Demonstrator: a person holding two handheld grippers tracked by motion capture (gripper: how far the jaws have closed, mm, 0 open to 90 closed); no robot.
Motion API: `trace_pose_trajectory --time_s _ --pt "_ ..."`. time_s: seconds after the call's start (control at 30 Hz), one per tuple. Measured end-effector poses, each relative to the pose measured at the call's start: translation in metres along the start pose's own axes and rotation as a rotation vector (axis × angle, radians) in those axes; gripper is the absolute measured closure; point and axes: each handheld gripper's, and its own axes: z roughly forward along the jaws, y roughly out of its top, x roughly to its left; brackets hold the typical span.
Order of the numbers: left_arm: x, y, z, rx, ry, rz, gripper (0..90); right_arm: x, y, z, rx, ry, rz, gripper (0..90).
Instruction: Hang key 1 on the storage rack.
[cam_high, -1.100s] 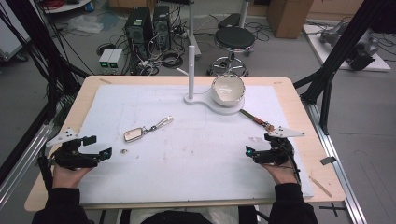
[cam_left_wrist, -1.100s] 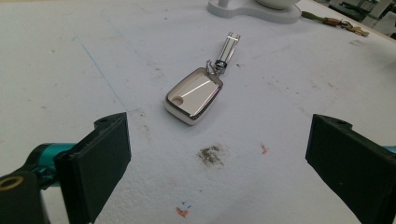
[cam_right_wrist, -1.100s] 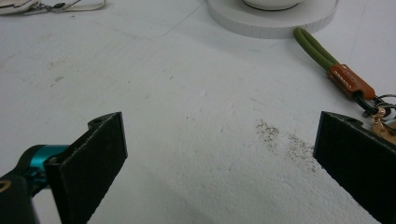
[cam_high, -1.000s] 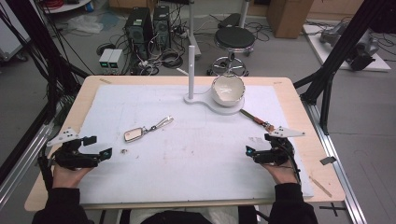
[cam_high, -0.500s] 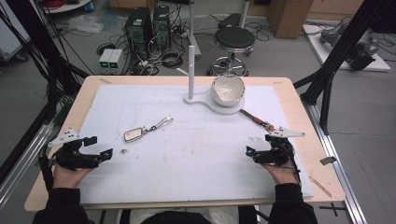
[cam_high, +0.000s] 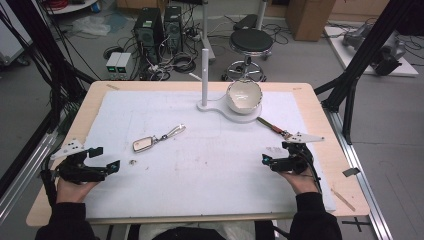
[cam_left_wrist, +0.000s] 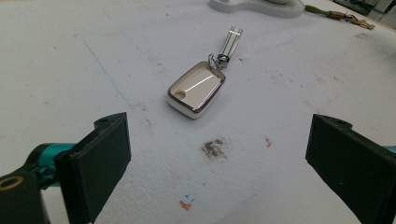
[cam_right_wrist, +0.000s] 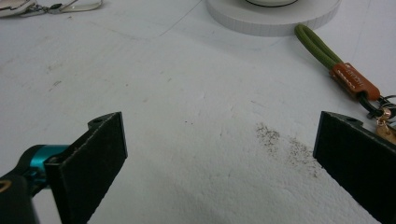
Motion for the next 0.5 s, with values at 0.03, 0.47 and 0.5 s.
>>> trace_pose_trajectory --time_s 0.03,0.47,0.5 --pt "0.0 0.0 0.0 0.001 0.0 0.001 7.1 0.0 0.004 0.0 0.002 -0.004 -0.01 2.0" --pt "-0.001 0.0 0.0 -0.006 -0.002 0.01 7.2 -0.012 0.027 0.001 0.025 0.003 -0.045 2.0" --pt "-0.001 0.0 0.0 -0.006 -0.002 0.01 7.2 -0.012 0.027 0.001 0.025 0.003 -0.045 2.0"
